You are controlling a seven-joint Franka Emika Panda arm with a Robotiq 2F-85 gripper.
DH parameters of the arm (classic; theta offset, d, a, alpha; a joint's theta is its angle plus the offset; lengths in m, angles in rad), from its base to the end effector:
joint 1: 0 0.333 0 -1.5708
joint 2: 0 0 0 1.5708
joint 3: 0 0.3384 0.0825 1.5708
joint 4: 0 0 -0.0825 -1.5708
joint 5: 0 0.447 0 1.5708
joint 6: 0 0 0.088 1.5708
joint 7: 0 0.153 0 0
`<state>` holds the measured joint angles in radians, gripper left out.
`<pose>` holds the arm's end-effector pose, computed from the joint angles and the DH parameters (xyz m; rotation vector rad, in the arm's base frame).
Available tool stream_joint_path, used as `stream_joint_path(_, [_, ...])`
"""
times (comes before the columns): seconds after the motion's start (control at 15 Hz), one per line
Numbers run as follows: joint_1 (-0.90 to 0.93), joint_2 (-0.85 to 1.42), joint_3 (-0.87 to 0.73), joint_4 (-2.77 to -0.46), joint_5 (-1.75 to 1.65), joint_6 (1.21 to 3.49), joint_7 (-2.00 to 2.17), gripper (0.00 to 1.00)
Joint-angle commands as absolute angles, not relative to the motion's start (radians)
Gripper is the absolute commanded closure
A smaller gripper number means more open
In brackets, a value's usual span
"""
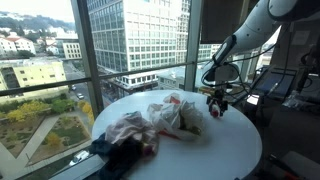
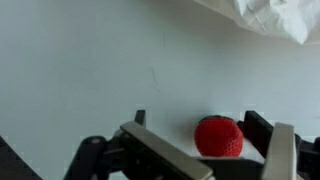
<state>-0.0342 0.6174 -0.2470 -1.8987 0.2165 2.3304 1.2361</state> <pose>0.6307 -0.1766 0.0915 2.0799 -2.2451 -0.2149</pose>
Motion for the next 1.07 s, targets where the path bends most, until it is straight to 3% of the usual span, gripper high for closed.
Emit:
stream_joint_path(0.0, [-0.032,0.612,-0.268,-1.872,0.165,2.278,1.306,0.01])
stream_joint_path(1.0, [-0.036,0.638,-0.268,-1.838,-0.009,2.218,1.398,0.00])
